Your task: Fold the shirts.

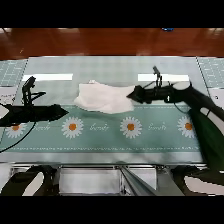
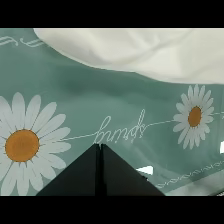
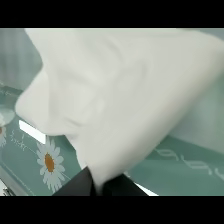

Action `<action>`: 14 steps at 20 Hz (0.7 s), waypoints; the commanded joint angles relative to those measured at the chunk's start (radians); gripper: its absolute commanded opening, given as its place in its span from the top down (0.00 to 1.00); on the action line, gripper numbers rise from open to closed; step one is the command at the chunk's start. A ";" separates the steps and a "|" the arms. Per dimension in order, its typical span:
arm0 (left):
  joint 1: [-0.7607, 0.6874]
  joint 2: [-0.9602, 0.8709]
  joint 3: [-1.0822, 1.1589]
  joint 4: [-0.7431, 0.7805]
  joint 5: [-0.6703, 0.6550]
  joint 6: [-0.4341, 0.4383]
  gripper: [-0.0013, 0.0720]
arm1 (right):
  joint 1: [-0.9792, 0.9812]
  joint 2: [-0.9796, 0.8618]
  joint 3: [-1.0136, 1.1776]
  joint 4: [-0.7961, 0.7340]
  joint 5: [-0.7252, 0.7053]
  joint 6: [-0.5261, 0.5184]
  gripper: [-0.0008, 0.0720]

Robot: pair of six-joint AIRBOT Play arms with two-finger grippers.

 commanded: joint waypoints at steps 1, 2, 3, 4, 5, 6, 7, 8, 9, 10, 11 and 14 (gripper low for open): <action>0.000 0.000 0.000 -0.002 0.004 0.000 0.97 | 0.001 -0.005 0.332 -0.293 0.142 0.179 0.95; 0.000 0.000 0.000 -0.009 -0.011 0.000 0.97 | -0.014 -0.005 0.414 -0.296 0.195 0.190 0.95; 0.000 0.000 0.000 -0.018 -0.032 0.000 0.97 | -0.035 -0.005 0.483 -0.296 0.243 0.210 0.95; -0.001 0.000 0.000 -0.025 -0.047 0.000 0.97 | -0.061 -0.005 0.547 -0.297 0.288 0.233 0.95; -0.003 0.000 0.000 -0.026 -0.054 0.000 0.97 | -0.093 -0.005 0.611 -0.297 0.332 0.260 0.95; -0.006 0.000 0.000 -0.026 -0.056 0.001 0.97 | -0.129 -0.005 0.668 -0.296 0.373 0.286 0.95; -0.009 0.000 0.000 -0.027 -0.056 0.000 0.97 | -0.166 -0.002 0.711 -0.296 0.408 0.309 0.95; -0.009 0.000 0.000 -0.027 -0.056 0.000 0.97 | -0.208 0.007 0.745 -0.297 0.443 0.327 0.95; -0.009 0.000 0.000 -0.027 -0.057 0.000 0.97 | -0.256 0.022 0.764 -0.296 0.469 0.345 0.95; -0.009 0.000 0.000 -0.027 -0.057 0.000 0.97 | -0.303 0.043 0.768 -0.296 0.486 0.357 0.95; -0.009 0.000 0.000 -0.027 -0.058 0.000 0.97 | -0.359 0.066 0.768 -0.296 0.509 0.365 0.95; -0.009 0.000 0.000 -0.027 -0.058 0.001 0.97 | -0.533 0.129 0.768 -0.296 0.584 0.381 0.95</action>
